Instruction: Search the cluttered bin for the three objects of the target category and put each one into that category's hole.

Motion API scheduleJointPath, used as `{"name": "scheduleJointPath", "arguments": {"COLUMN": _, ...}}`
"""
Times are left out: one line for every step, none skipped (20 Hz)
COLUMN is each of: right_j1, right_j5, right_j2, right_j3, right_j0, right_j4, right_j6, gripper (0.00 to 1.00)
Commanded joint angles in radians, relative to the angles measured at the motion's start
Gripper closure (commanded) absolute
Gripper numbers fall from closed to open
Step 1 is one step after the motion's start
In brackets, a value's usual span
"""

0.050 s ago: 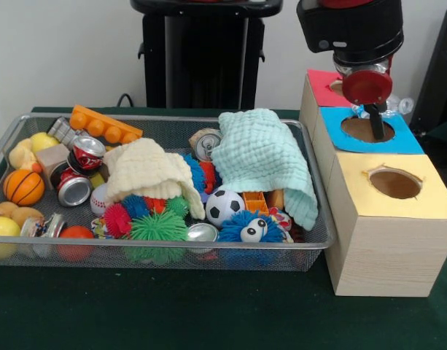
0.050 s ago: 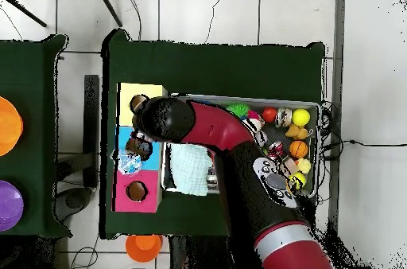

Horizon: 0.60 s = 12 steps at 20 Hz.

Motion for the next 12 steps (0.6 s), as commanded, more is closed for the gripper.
{"name": "scheduleJointPath", "arguments": {"right_j1": 0.005, "right_j5": 0.093, "right_j2": 0.019, "right_j3": 0.050, "right_j0": 0.007, "right_j4": -0.038, "right_j6": 0.165, "gripper": 0.00}}
{"name": "scheduleJointPath", "arguments": {"right_j1": -0.002, "right_j5": 0.103, "right_j2": 0.017, "right_j3": 0.052, "right_j0": 0.010, "right_j4": -0.035, "right_j6": 0.171, "gripper": 0.00}}
{"name": "scheduleJointPath", "arguments": {"right_j1": -0.007, "right_j5": 0.106, "right_j2": 0.017, "right_j3": 0.052, "right_j0": 0.013, "right_j4": -0.033, "right_j6": 0.175, "gripper": 0.00}}
{"name": "scheduleJointPath", "arguments": {"right_j1": -0.010, "right_j5": 0.107, "right_j2": 0.014, "right_j3": 0.053, "right_j0": 0.016, "right_j4": -0.033, "right_j6": 0.178, "gripper": 0.00}}
{"name": "scheduleJointPath", "arguments": {"right_j1": -0.012, "right_j5": 0.108, "right_j2": 0.013, "right_j3": 0.054, "right_j0": 0.018, "right_j4": -0.033, "right_j6": 0.180, "gripper": 0.00}}
{"name": "scheduleJointPath", "arguments": {"right_j1": -0.013, "right_j5": 0.106, "right_j2": 0.014, "right_j3": 0.058, "right_j0": 0.018, "right_j4": -0.031, "right_j6": 0.181, "gripper": 0.00}}
{"name": "scheduleJointPath", "arguments": {"right_j1": -0.015, "right_j5": 0.105, "right_j2": 0.014, "right_j3": 0.061, "right_j0": 0.018, "right_j4": -0.030, "right_j6": 0.181, "gripper": 0.00}}
{"name": "scheduleJointPath", "arguments": {"right_j1": -0.009, "right_j5": 0.101, "right_j2": 0.016, "right_j3": 0.063, "right_j0": 0.017, "right_j4": -0.028, "right_j6": 0.180, "gripper": 0.00}}
{"name": "scheduleJointPath", "arguments": {"right_j1": -0.004, "right_j5": 0.101, "right_j2": 0.015, "right_j3": 0.063, "right_j0": 0.017, "right_j4": -0.029, "right_j6": 0.180, "gripper": 0.00}}
{"name": "scheduleJointPath", "arguments": {"right_j1": 0.010, "right_j5": 0.103, "right_j2": 0.003, "right_j3": 0.055, "right_j0": 0.025, "right_j4": -0.038, "right_j6": 0.184, "gripper": 0.00}}
{"name": "scheduleJointPath", "arguments": {"right_j1": 0.017, "right_j5": 0.103, "right_j2": -0.002, "right_j3": 0.051, "right_j0": 0.027, "right_j4": -0.042, "right_j6": 0.186, "gripper": 0.00}}
{"name": "scheduleJointPath", "arguments": {"right_j1": 0.025, "right_j5": 0.104, "right_j2": -0.009, "right_j3": 0.046, "right_j0": 0.031, "right_j4": -0.047, "right_j6": 0.188, "gripper": 0.00}}
